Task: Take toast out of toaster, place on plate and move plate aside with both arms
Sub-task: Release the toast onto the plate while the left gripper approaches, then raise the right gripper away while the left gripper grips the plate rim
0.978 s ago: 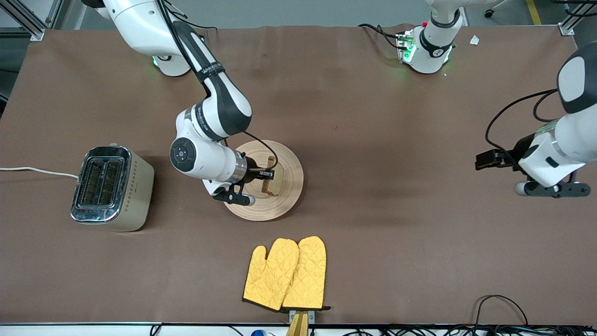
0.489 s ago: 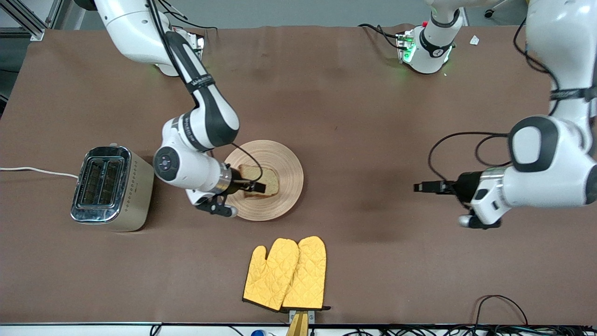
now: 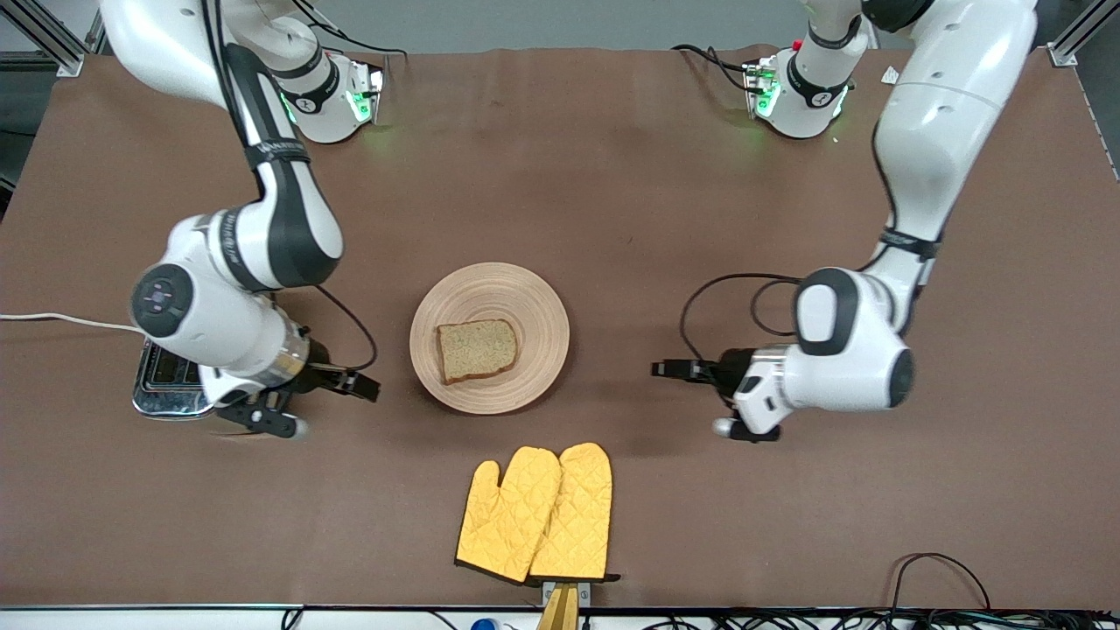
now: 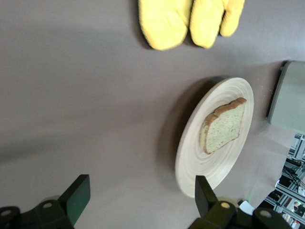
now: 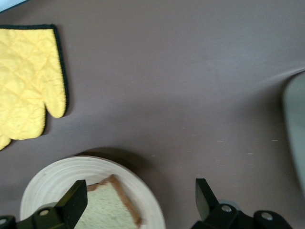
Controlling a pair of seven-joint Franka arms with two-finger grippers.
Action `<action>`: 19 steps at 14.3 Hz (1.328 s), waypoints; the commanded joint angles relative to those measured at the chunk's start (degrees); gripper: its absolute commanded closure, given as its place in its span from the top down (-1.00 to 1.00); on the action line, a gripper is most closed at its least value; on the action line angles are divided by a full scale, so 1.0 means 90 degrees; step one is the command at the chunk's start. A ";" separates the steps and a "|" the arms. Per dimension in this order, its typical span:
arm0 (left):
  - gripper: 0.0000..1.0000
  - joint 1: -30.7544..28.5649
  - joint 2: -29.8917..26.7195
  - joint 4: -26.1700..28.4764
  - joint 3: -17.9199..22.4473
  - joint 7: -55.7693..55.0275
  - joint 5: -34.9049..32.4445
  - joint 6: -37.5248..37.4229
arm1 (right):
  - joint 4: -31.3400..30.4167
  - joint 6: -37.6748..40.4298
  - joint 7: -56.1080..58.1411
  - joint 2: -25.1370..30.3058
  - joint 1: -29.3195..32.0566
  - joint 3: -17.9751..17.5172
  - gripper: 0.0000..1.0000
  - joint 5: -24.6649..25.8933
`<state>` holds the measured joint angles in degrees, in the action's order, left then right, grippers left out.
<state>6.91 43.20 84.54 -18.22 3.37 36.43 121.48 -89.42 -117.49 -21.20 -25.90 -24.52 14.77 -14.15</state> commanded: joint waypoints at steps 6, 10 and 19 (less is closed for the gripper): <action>0.05 0.0824 0.0737 -0.0125 -0.0036 0.0893 0.1153 0.0701 | -0.1118 0.0973 0.0559 0.2299 0.0408 0.0234 1.00 0.1299; -0.05 0.0893 0.1137 -0.0115 -0.0045 0.1666 0.2113 0.0701 | -0.1236 0.1646 0.0714 0.3159 0.1921 -0.1170 1.00 0.1309; -0.61 0.1225 0.1294 -0.0115 -0.0036 0.1755 0.2632 0.0701 | -0.0849 0.2595 0.2149 0.3718 0.2314 -0.1359 1.00 0.1758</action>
<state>17.71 54.17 84.28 -18.46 18.42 58.66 127.35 -98.36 -94.94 -5.75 6.93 -5.99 3.58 0.32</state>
